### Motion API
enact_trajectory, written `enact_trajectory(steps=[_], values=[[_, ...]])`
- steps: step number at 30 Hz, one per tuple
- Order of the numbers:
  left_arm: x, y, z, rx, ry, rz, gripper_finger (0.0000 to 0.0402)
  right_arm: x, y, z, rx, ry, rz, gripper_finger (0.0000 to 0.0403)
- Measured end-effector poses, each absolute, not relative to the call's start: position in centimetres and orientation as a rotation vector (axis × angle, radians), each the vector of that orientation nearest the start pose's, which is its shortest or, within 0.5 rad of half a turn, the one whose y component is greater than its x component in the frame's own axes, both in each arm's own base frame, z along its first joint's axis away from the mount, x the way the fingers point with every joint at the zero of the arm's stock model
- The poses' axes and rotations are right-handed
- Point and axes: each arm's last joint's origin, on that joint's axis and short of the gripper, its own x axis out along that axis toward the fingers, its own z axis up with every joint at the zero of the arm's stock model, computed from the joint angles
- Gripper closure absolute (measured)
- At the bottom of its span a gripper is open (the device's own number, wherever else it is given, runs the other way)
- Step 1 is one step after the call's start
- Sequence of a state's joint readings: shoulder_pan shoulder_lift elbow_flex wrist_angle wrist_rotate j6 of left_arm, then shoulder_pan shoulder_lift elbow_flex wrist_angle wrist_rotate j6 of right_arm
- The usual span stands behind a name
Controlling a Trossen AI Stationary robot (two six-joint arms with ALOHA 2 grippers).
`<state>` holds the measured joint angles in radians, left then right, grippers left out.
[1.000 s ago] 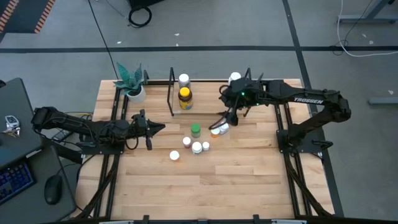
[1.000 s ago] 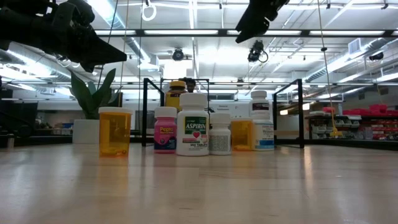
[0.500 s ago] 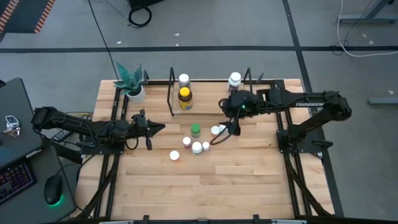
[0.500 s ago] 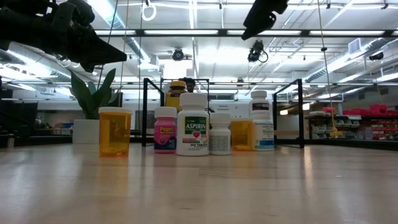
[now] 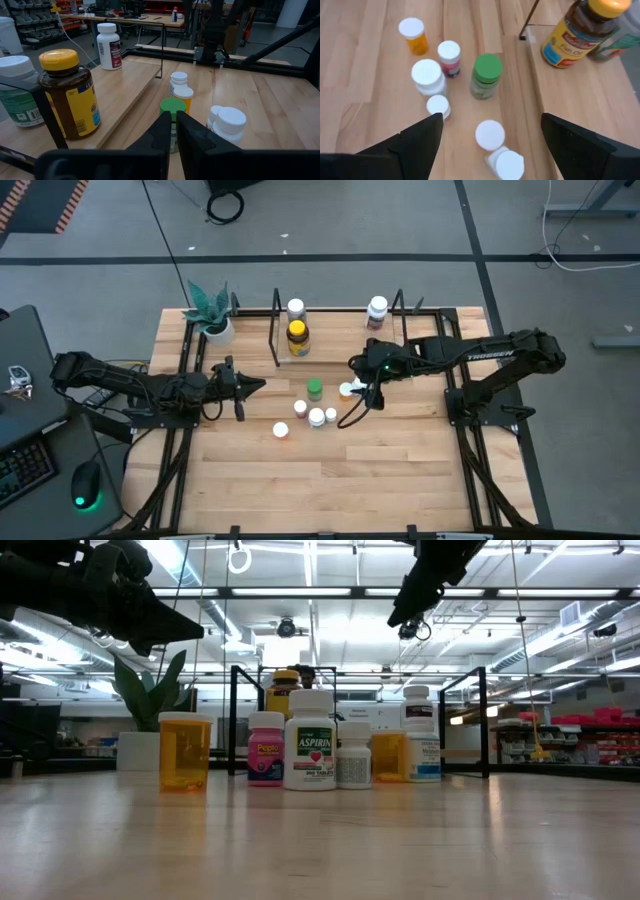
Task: Pick and place medicine bottles onto shelf by color
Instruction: Put the white and blue medicine bottle on the shelf
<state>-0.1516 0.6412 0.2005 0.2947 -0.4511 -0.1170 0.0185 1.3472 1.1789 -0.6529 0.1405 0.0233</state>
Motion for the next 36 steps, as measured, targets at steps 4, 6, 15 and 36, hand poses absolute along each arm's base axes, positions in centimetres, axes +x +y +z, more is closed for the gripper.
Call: enact_trajectory(steps=[4, 6, 15, 36], values=[[14.9, -1.0, 19.8, -0.073, 0.122, 0.307, 0.0373, 27.9, 0.1, 30.8, -0.055, 0.818, -0.116, 0.0058], [14.9, -1.0, 19.8, -0.073, 0.122, 0.307, 0.0376, 27.9, 0.1, 30.8, -0.062, 0.819, -0.113, 0.0058], [14.9, -1.0, 19.8, -0.073, 0.122, 0.307, 0.0371, 28.1, 0.2, 30.6, -0.065, 0.795, -0.067, 0.0058], [14.9, -1.0, 19.8, -0.073, 0.122, 0.307, 0.0367, 28.1, 0.2, 27.3, -0.064, 0.907, -0.028, 0.0059]])
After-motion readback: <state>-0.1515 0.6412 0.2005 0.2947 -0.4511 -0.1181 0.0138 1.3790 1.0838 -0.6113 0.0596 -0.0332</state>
